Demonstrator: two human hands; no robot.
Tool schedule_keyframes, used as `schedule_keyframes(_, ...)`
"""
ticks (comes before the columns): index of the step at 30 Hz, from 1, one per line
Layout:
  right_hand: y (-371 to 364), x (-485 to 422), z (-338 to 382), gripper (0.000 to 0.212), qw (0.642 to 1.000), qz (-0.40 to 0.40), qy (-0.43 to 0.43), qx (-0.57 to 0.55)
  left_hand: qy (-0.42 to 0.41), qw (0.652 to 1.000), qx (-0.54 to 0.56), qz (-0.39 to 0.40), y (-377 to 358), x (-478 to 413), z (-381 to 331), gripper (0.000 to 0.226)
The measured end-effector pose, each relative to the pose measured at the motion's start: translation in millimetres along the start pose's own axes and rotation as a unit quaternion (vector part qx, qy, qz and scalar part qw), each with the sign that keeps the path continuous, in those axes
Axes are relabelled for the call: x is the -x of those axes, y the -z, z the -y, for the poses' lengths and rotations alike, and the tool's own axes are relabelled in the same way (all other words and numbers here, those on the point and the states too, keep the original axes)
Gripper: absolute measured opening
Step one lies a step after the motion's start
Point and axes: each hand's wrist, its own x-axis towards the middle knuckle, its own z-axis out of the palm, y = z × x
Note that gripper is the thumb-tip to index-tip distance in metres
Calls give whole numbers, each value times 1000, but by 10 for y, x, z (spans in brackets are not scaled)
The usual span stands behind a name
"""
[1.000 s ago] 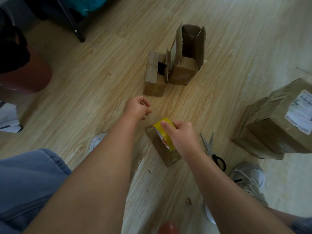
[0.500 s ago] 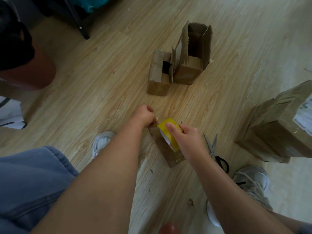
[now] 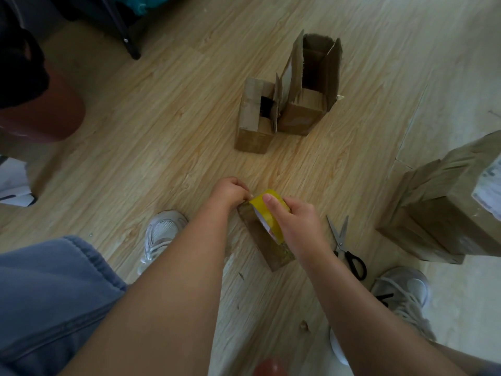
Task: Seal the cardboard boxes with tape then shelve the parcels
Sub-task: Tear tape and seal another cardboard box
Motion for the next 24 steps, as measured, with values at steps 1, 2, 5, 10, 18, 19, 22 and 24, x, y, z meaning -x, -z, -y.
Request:
schedule_keyframes(1, -3, -2, -2, 45, 1000, -1, 0, -2, -15, 1000, -12, 0, -16, 3, -4, 20)
schedule_keyframes(2, -2, -1, 0, 45, 1000, -2, 0, -2, -34, 999, -30, 9, -30, 7, -6, 17)
schedule_keyframes(5, 1, -19, -20, 45, 1000, -7, 8, 14, -75, 993, -83, 45, -28, 79, -29, 33)
schedule_keyframes(10, 0, -11, -38, 44, 1000, -13, 7, 25, -61, 989, -80, 112, 113, 279, 11, 45)
schedule_keyframes(18, 48, 27, -16, 44, 1000, 0, 0, 31, -94, 980, -78, 159, 103, 266, 323, 65)
schedule_keyframes(19, 67, 35, -21, 44, 1000, 4, 0, 26, -96, 980, -80, 152, 88, 277, 316, 64)
schedule_keyframes(22, 142, 51, -54, 42, 1000, 27, -13, 6, -95, 984, -68, 134, 55, 268, 326, 63)
schedule_keyframes(24, 175, 66, -88, 44, 999, 25, -16, 17, -90, 986, -59, 125, 38, 281, 334, 64)
